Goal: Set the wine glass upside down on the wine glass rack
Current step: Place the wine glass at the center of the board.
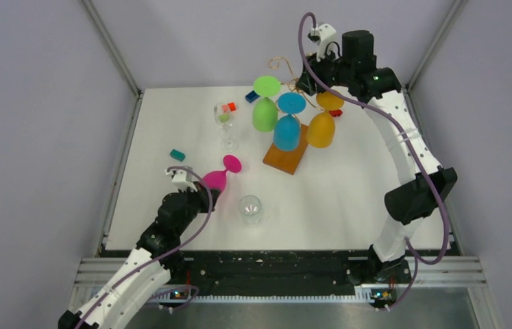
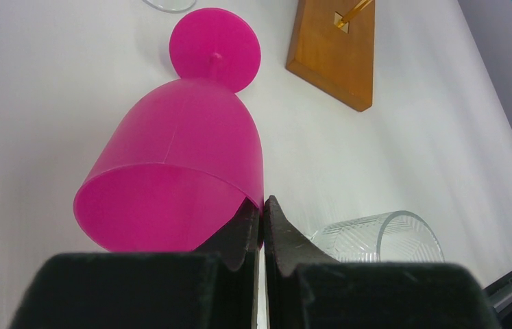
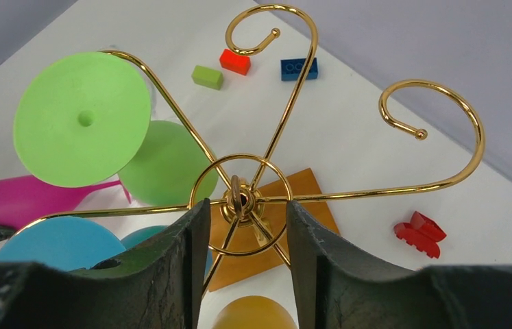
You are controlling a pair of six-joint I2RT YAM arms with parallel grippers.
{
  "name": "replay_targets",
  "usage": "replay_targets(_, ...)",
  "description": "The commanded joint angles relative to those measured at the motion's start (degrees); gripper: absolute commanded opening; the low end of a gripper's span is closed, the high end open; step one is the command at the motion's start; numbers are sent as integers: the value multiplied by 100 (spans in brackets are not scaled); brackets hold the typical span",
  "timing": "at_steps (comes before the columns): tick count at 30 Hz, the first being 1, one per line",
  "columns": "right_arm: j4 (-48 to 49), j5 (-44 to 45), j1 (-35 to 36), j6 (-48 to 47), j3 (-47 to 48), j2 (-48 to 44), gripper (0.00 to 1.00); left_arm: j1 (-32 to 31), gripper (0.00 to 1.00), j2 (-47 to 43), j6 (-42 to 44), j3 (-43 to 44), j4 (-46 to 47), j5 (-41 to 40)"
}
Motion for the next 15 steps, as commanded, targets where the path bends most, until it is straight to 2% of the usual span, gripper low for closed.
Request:
replay_targets(1, 260, -56, -39, -36, 269, 45, 43, 27, 0, -10, 52, 60, 450, -100)
replay_targets(8, 338, -41, -40, 21, 353, 192, 35, 27, 0, 9, 102, 31, 506, -163)
replay_targets(15, 409, 13, 2, 17, 373, 271, 32, 28, 0, 156, 92, -18, 606, -85)
